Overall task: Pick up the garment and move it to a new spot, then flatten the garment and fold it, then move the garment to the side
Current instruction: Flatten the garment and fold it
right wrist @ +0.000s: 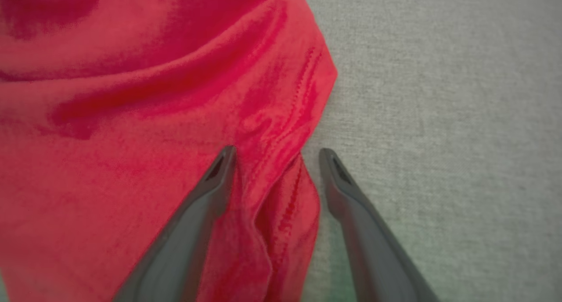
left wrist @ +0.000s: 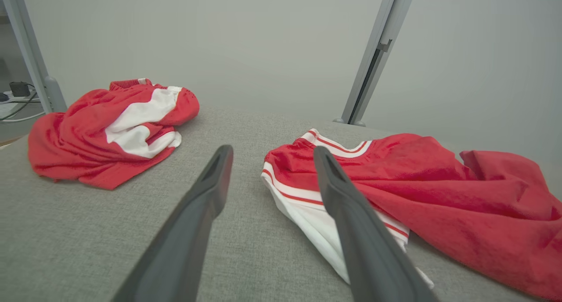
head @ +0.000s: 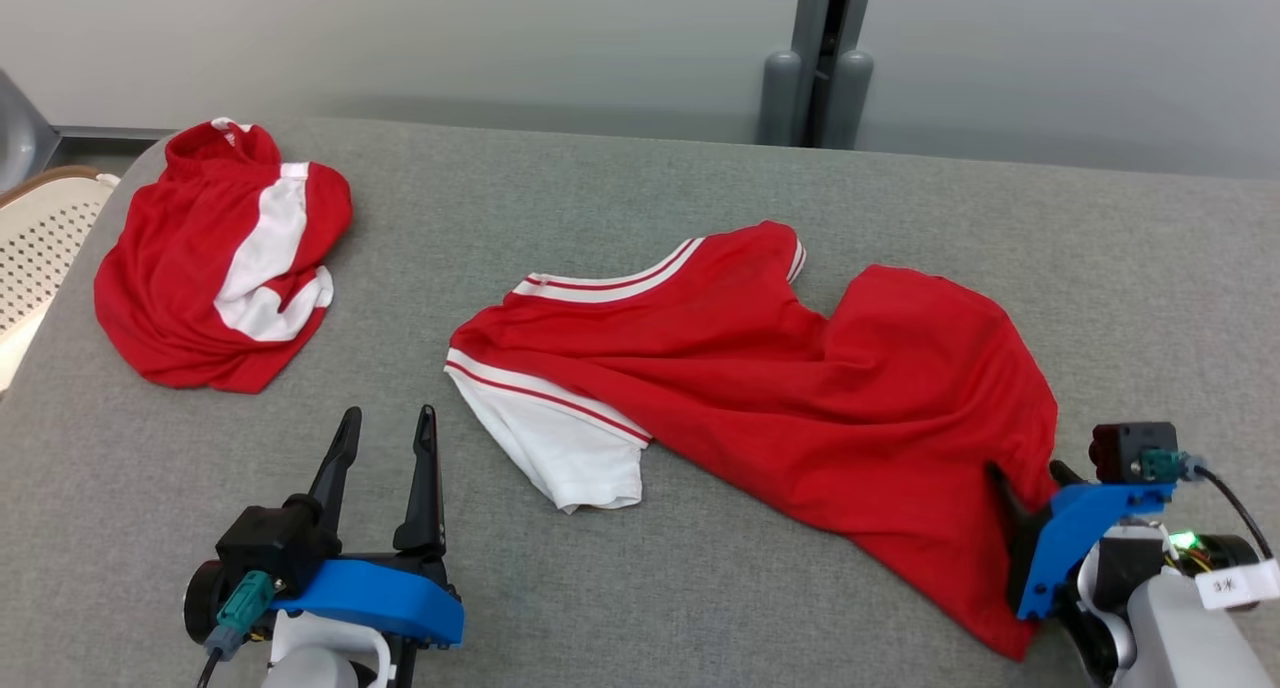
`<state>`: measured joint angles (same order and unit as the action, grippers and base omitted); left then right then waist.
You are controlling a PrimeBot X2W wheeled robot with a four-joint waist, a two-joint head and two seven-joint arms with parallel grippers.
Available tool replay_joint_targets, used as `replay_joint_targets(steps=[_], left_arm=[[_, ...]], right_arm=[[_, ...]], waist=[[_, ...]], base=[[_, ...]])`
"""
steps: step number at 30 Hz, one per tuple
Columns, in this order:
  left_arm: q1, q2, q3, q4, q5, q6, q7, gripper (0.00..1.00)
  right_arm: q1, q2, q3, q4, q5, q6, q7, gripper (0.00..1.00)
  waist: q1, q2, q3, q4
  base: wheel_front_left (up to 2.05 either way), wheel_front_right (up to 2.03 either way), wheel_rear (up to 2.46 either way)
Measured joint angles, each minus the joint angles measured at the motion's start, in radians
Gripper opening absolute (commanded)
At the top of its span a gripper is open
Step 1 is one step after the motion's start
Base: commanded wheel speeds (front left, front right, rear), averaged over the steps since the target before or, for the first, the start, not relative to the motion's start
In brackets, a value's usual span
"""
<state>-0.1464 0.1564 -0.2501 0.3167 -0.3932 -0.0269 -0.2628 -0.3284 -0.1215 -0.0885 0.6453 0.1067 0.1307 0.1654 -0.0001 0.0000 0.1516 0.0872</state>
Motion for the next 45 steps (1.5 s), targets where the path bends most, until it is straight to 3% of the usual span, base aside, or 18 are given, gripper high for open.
replay_joint_targets(steps=[1, 3, 15, 21, 25, 26, 27, 37, 45], left_arm=[[0.0, -0.002, 0.002, 0.0, 0.003, -0.001, 0.0, 1.0], [0.001, -0.006, 0.008, 0.0, 0.009, -0.003, 0.0, 1.0], [0.001, -0.034, 0.033, -0.012, 0.046, -0.024, 0.0, 1.0], [-0.023, -0.058, 0.011, -0.012, 0.065, -0.044, 0.0, 1.0], [-0.042, -0.068, -0.003, -0.004, 0.078, -0.053, 0.0, 1.0], [-0.046, -0.071, -0.007, -0.003, 0.078, -0.055, 0.0, 1.0], [-0.047, -0.073, -0.009, -0.001, 0.08, -0.059, 0.0, 1.0], [-0.064, -0.088, 0.001, -0.01, 0.104, -0.072, 0.0, 1.0], [-0.063, -0.096, 0.001, -0.02, 0.113, -0.08, 0.0, 1.0]], right_arm=[[-0.013, -0.007, 0.01, 0.013, 0.01, 0.0, 0.015, 0.45], [-0.028, -0.017, 0.023, 0.025, 0.032, 0.0, 0.02, 0.0], [-0.204, -0.104, 0.009, 0.005, 0.043, 0.0, -0.042, 0.0], [-0.325, -0.177, -0.016, 0.077, -0.022, 0.0, -0.048, 0.0], [-0.398, -0.191, -0.065, 0.132, -0.081, 0.0, -0.096, 0.0], [-0.409, -0.192, -0.075, 0.146, -0.102, 0.0, -0.112, 0.34], [-0.416, -0.192, -0.079, 0.16, -0.125, 0.0, -0.124, 1.0], [-0.42, -0.138, -0.096, 0.176, -0.184, 0.0, -0.345, 1.0], [-0.247, -0.044, -0.085, 0.025, -0.17, 0.0, -0.418, 1.0]], waist=[[0.0, 0.0, 0.001, 0.005], [0.0, 0.0, 0.002, 0.012], [0.0, 0.0, 0.021, 0.024], [0.0001, 0.0, 0.05, 0.045], [0.0001, 0.0, 0.075, 0.058], [0.0001, 0.0, 0.079, 0.06], [0.0001, 0.0, 0.083, 0.062], [0.0001, 0.0, 0.067, 0.018], [0.0001, 0.0, 0.018, -0.034]], base=[[0.0, 0.0, 0.0], [0.0, 0.0, 0.0], [0.0, 0.0, 0.0], [0.0, 0.0, 0.0], [0.0, 0.0, 0.0], [0.0, 0.0, 0.0], [0.0, 0.0, 0.0], [0.0, 0.0, 0.0], [0.0, 0.0, 0.0]])
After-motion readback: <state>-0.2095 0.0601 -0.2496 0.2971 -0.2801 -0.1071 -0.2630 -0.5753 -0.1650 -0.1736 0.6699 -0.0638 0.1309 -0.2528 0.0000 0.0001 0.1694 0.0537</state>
